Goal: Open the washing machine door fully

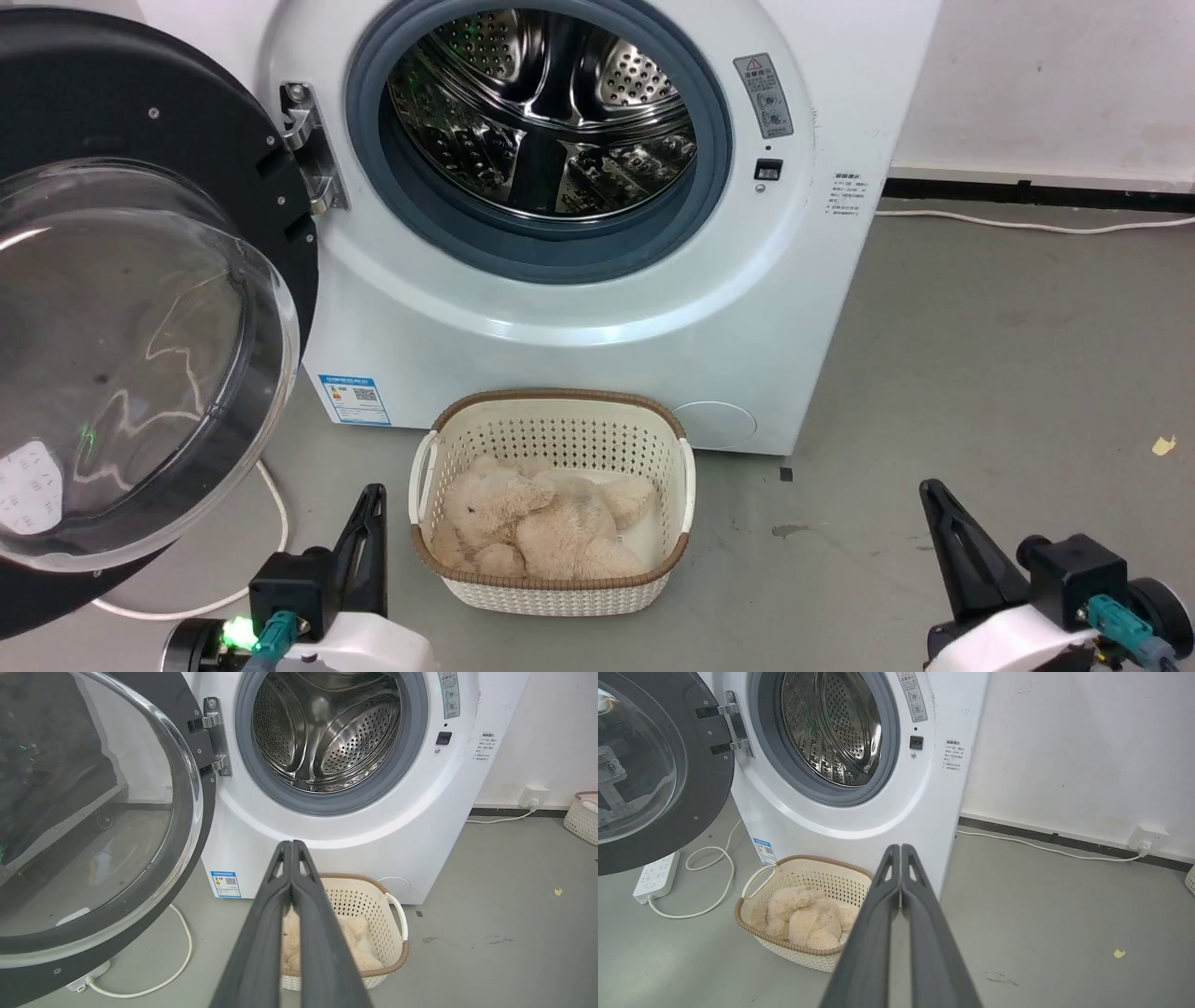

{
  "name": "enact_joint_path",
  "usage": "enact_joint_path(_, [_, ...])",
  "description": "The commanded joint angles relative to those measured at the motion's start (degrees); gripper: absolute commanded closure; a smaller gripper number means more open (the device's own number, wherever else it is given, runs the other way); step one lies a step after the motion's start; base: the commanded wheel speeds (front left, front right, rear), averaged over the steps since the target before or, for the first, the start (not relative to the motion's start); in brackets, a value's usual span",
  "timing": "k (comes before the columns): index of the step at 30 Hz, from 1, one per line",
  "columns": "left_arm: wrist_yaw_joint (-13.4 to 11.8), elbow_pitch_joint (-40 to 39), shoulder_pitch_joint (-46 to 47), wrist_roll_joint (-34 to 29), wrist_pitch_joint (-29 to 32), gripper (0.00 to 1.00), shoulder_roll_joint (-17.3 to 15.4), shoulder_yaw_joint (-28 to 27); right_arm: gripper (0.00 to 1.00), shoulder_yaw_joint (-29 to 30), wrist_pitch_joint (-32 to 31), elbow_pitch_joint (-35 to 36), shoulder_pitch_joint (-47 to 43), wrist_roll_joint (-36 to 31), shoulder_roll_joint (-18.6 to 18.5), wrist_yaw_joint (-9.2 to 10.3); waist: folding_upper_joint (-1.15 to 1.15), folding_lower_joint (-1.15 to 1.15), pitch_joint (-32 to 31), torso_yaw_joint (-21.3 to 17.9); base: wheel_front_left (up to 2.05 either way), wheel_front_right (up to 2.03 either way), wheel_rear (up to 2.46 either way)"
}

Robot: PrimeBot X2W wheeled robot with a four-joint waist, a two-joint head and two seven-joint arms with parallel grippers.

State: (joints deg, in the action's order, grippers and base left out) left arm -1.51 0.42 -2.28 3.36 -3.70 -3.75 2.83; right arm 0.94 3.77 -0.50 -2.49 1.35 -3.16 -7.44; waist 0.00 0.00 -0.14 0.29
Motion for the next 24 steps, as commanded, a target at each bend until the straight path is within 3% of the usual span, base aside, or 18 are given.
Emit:
enact_joint_path(1, [0.28, -0.24, 0.91, -0.64, 0.33, 1.0, 0.34, -0.38, 1.0, -0.18, -0.38, 0.27, 1.13, -0.38, 0.22, -0.03, 0.0, 0.0, 0.01, -0.01, 0.0, 0.0, 0.0])
enact_joint_path(24, [1.47, -0.42, 2.24, -3.27, 3.59, 1.0, 0.86, -2.75, 1.0, -0.92, -3.67, 0.49, 2.44, -1.32, 0.28, -0.04, 0.0, 0.0, 0.14, -0.28, 0.0, 0.0, 0.0])
